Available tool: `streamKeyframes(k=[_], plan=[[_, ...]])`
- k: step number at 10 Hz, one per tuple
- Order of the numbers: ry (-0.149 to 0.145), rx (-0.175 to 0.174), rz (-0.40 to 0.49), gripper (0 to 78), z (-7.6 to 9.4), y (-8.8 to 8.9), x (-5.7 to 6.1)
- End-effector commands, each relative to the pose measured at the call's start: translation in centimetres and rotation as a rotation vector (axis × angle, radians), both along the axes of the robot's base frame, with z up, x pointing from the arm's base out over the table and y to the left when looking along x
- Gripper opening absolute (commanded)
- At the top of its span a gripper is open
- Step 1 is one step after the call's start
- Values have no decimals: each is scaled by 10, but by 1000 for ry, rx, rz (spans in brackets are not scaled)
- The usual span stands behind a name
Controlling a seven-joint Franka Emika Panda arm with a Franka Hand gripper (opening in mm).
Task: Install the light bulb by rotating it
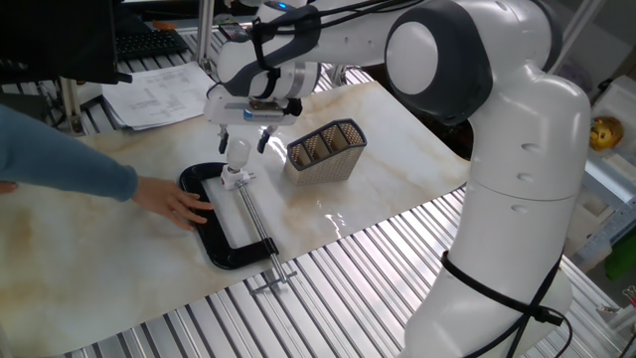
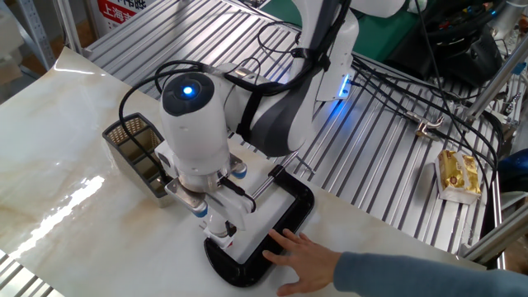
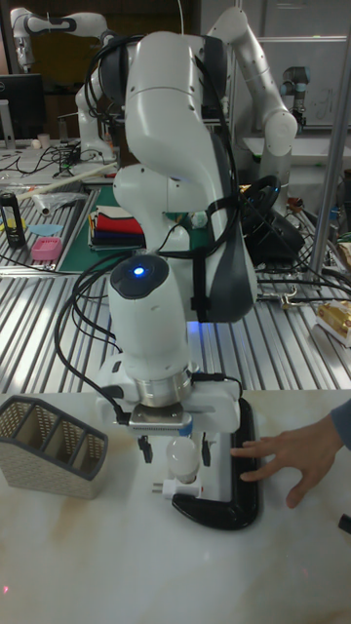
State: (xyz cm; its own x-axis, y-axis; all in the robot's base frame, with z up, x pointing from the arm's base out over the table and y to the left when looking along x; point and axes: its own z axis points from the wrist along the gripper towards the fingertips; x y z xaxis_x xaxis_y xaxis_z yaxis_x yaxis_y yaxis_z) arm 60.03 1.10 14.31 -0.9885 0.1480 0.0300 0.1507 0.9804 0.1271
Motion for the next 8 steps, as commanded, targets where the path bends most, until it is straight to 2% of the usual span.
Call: streamKeyframes(k=[1,4,5,8], plan=[[-15,11,-13,774,-1,0,0],[-32,21,-15,774,-5,2,2],[-33,21,-15,11,-5,2,2],[-33,21,-15,11,-5,2,2]])
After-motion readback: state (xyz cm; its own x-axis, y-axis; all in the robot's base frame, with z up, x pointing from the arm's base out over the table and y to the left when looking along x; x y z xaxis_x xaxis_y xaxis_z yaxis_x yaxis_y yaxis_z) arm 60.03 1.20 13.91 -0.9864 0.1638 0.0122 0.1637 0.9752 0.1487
